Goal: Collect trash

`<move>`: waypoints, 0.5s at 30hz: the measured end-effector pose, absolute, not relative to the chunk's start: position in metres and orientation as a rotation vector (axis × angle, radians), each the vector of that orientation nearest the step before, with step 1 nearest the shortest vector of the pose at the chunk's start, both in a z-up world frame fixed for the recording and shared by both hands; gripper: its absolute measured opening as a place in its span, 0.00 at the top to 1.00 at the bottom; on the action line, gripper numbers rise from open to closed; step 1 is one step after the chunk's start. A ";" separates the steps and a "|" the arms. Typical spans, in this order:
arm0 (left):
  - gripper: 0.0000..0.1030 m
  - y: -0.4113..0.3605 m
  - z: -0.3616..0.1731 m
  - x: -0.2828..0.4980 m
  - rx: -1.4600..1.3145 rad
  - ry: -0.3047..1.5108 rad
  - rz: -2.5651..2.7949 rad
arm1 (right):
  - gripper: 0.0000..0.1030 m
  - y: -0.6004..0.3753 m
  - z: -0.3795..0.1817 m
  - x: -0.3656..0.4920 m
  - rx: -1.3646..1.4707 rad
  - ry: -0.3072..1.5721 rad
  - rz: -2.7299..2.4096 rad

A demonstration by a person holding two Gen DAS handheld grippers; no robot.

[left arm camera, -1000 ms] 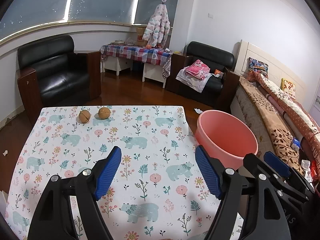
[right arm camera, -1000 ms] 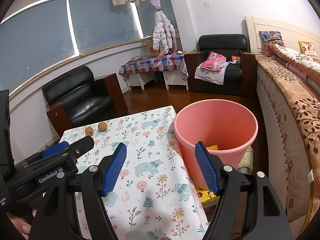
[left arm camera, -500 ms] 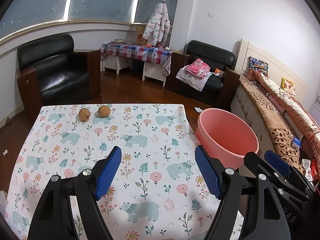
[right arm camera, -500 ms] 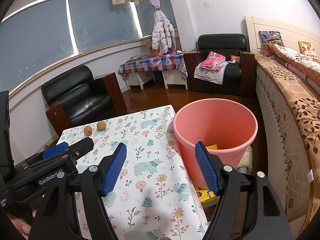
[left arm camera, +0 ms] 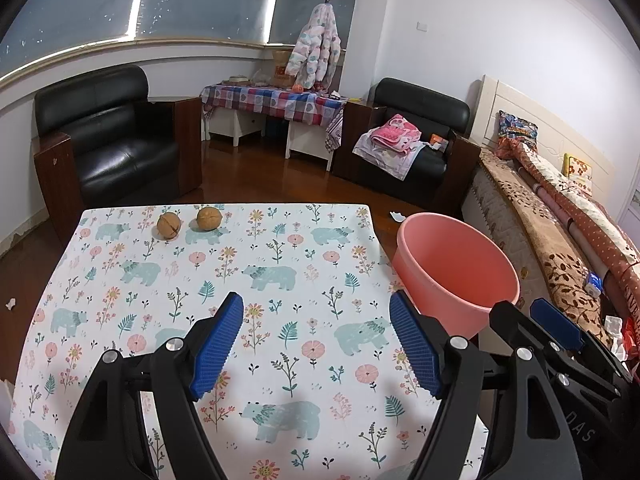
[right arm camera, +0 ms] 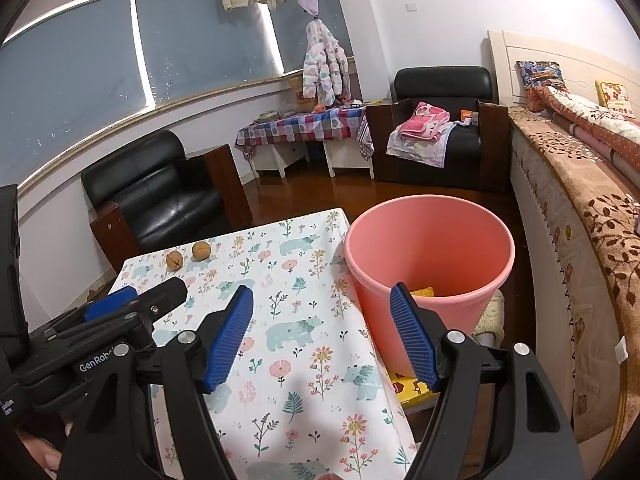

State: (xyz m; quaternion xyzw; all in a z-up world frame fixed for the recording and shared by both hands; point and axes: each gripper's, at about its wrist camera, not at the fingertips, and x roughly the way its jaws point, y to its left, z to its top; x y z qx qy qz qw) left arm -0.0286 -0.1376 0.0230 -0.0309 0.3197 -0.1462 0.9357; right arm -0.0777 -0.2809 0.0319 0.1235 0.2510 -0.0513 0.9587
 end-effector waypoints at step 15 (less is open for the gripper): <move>0.28 -0.138 0.023 -0.029 -0.063 0.655 -0.298 | 0.31 -0.280 0.027 -0.077 0.251 0.518 -0.103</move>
